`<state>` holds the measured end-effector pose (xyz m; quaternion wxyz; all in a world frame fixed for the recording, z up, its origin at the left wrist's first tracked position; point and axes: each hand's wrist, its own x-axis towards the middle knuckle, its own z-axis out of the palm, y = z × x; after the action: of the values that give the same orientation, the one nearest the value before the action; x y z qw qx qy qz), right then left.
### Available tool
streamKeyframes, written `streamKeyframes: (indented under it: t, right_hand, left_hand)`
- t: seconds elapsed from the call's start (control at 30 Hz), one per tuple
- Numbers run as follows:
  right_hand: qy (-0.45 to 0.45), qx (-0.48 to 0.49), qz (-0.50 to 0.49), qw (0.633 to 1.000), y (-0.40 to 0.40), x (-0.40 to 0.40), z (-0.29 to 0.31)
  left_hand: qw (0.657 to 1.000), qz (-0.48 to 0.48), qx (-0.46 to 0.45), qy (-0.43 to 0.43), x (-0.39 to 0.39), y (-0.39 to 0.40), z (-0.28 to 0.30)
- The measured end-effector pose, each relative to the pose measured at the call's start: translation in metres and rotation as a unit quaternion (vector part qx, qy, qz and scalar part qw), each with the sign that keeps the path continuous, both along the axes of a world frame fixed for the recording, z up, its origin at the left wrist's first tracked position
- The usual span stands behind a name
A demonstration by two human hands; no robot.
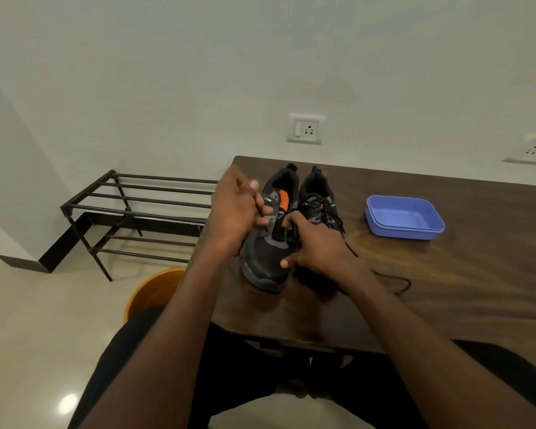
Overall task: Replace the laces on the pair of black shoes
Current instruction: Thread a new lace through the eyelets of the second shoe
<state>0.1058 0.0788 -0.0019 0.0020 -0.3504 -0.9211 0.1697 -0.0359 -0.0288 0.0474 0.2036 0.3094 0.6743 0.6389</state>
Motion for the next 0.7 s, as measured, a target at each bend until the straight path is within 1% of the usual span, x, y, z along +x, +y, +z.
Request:
streamKeyframes:
  t: [0.07,0.1,0.13,0.17,0.2,0.23,0.27,0.3,0.37,0.43,0.47,0.57,0.6,0.63,0.7]
  right_hand:
    - [0.002,0.011,-0.002,1.000,-0.002,0.000,-0.002]
    - [-0.002,0.017,-0.009,1.000,-0.003,-0.002,-0.003]
    - [-0.012,0.021,-0.020,1.000,-0.003,-0.003,-0.002]
    - [-0.024,0.023,-0.031,0.999,-0.005,-0.004,-0.001]
    - [-0.033,0.023,-0.039,0.998,-0.005,-0.005,0.000]
    - [-0.039,0.023,-0.041,0.998,-0.005,-0.005,0.001]
    - [-0.045,0.022,-0.039,0.998,-0.005,-0.005,0.001]
    - [-0.052,0.021,-0.035,0.998,-0.004,-0.004,0.001]
    - [-0.062,0.021,-0.029,0.997,-0.004,-0.005,0.002]
    - [-0.064,0.024,-0.027,0.997,-0.004,-0.006,0.001]
    - [-0.063,0.024,-0.027,0.997,-0.004,-0.007,0.000]
    - [-0.057,0.017,-0.026,0.998,-0.002,-0.008,-0.001]
    - [-0.060,0.015,-0.027,0.998,-0.002,-0.008,-0.002]
    - [-0.065,0.013,-0.028,0.997,-0.002,-0.008,-0.001]
    - [-0.072,0.011,-0.027,0.997,0.000,-0.007,-0.001]
  left_hand:
    - [0.997,0.012,0.071,-0.009,-0.007,-0.008,0.018]
    - [0.996,0.025,0.081,-0.002,-0.013,-0.011,0.021]
    - [0.997,0.037,0.068,0.016,-0.019,-0.012,0.020]
    - [0.997,0.049,0.021,0.058,-0.026,-0.013,0.015]
    - [0.989,0.053,-0.062,0.125,-0.030,-0.011,0.007]
    - [0.966,0.044,-0.165,0.197,-0.033,-0.010,-0.003]
    - [0.933,0.020,-0.261,0.248,-0.032,-0.007,-0.014]
    - [0.904,-0.009,-0.331,0.270,-0.030,-0.005,-0.024]
    - [0.871,-0.045,-0.404,0.274,-0.025,0.001,-0.039]
    - [0.849,-0.031,-0.437,0.297,-0.023,0.006,-0.045]
    - [0.843,-0.019,-0.443,0.305,-0.023,0.007,-0.046]
    - [0.844,-0.013,-0.435,0.315,-0.020,0.008,-0.046]
    - [0.853,-0.017,-0.421,0.308,-0.020,0.008,-0.047]
    - [0.876,-0.020,-0.389,0.285,-0.019,0.008,-0.046]
    - [0.938,-0.012,-0.282,0.201,-0.018,0.005,-0.037]
